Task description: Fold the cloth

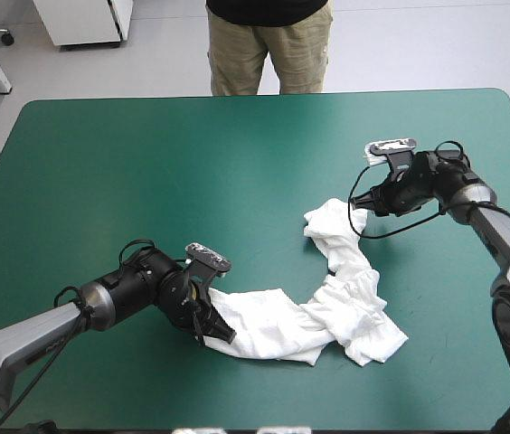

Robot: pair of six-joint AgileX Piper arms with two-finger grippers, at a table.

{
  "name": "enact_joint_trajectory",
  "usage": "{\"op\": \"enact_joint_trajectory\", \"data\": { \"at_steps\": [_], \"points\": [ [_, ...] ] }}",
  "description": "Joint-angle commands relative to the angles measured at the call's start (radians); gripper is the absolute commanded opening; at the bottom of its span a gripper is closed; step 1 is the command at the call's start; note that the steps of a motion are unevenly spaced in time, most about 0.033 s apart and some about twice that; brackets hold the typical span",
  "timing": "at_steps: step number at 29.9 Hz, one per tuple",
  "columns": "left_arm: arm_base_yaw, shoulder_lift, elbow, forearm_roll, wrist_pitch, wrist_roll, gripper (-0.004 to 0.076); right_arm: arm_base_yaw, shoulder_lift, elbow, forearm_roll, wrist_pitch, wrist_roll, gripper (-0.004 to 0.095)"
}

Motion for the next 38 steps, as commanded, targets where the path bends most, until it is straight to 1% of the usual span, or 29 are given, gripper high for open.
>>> {"op": "enact_joint_trajectory", "data": {
  "at_steps": [1, 3, 7, 11, 13, 15, 18, 19, 23, 26, 29, 31, 35, 38],
  "points": [
    [0.001, -0.001, 0.0, 0.036, -0.029, -0.007, -0.0004, 0.002, 0.014, -0.072, 0.017, -0.024, -0.034, 0.0403],
    [0.001, -0.001, 0.0, 0.036, -0.029, -0.007, -0.0004, 0.012, 0.05, -0.094, 0.03, -0.018, -0.057, 0.0403],
    [0.001, -0.001, 0.0, 0.036, -0.029, -0.007, -0.0004, 0.033, 0.108, -0.134, 0.035, -0.005, -0.057, 0.0403],
    [0.001, -0.001, 0.0, 0.036, -0.031, -0.007, -0.0004, 0.044, 0.127, -0.143, 0.037, 0.001, -0.059, 0.0399],
    [0.001, -0.001, 0.0, 0.036, -0.031, -0.007, -0.0004, 0.044, 0.129, -0.143, 0.037, 0.009, -0.059, 0.0374],
    [0.001, -0.001, 0.0, 0.036, -0.036, -0.007, -0.0004, 0.044, 0.132, -0.143, 0.037, 0.02, -0.074, 0.0284],
    [0.001, -0.001, 0.0, 0.036, -0.053, -0.007, -0.0004, 0.044, 0.132, -0.143, 0.043, 0.042, -0.109, 0.001],
    [0.001, -0.001, 0.0, 0.036, -0.063, -0.007, -0.0004, 0.044, 0.132, -0.143, 0.05, 0.047, -0.111, -0.0009],
    [0.001, -0.01, 0.0, 0.036, -0.09, -0.016, -0.0004, 0.044, 0.122, -0.143, 0.041, 0.065, -0.113, -0.0015],
    [0.001, -0.036, 0.0, 0.043, -0.09, -0.02, -0.0004, 0.038, 0.079, -0.143, 0.0, 0.048, -0.069, -0.0015],
    [0.001, -0.076, 0.0, 0.105, -0.088, -0.079, -0.0004, 0.029, -0.001, -0.145, -0.02, 0.028, -0.052, -0.0015],
    [0.003, -0.117, -0.002, 0.205, -0.08, -0.15, -0.0004, 0.024, -0.069, -0.152, -0.02, 0.028, -0.052, -0.0015],
    [0.003, -0.204, -0.052, 0.386, -0.019, -0.263, -0.0004, 0.024, -0.193, -0.178, -0.02, 0.045, -0.052, -0.0016],
    [0.013, -0.257, -0.16, 0.529, 0.059, -0.294, -0.0004, 0.024, -0.274, -0.221, -0.007, 0.055, -0.058, -0.0017]
  ]
}}
